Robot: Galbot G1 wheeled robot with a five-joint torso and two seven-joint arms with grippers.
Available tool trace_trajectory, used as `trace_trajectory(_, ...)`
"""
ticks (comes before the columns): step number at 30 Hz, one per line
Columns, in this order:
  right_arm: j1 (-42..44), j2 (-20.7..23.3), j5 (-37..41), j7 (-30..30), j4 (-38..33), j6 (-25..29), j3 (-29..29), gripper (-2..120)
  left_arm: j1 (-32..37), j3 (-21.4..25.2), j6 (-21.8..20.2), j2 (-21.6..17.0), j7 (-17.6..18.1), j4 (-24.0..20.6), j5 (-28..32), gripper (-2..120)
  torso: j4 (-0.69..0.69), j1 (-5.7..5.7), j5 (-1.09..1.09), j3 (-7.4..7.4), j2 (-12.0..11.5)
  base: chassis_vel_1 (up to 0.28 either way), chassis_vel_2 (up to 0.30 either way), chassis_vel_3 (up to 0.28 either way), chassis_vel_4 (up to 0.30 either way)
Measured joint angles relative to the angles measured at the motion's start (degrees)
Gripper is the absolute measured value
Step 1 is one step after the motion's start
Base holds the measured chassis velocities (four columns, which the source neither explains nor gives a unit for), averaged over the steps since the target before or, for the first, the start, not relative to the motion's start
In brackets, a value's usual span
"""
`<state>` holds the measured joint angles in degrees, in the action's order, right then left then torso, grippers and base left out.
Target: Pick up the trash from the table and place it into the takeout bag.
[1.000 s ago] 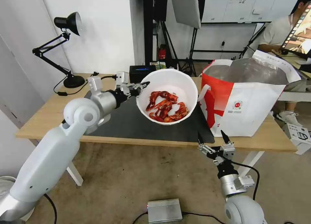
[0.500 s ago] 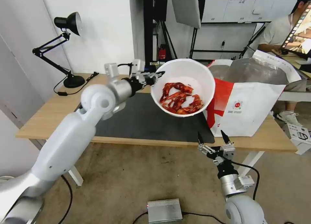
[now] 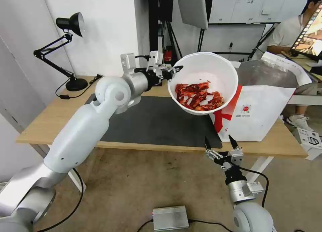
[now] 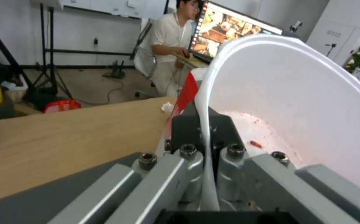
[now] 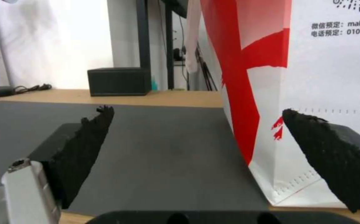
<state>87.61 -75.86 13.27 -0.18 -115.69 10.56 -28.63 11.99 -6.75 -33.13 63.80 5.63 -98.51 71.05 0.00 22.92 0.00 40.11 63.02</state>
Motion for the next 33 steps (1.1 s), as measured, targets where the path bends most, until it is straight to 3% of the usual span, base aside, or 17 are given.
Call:
trace_trajectory(10,0.0,0.0,0.0,0.0,0.0,0.0,0.0,100,-6.5,-3.5,-0.1,5.0,1.0,5.0,1.0,0,-0.01,0.00,0.00,0.00,0.0,0.000,0.000,0.000,0.000)
trace_trajectory(23,0.0,0.0,0.0,0.0,0.0,0.0,0.0,100,-11.3,-6.4,-0.2,8.2,1.2,8.6,1.6,0,-0.01,0.00,0.00,0.00,0.0,0.000,0.000,0.000,0.000)
trace_trajectory(33,0.0,0.0,0.0,0.0,0.0,0.0,0.0,100,-15.6,-7.9,0.0,14.6,1.7,15.2,1.1,0,0.00,0.00,0.00,-0.01,0.0,0.000,0.000,0.000,0.000)
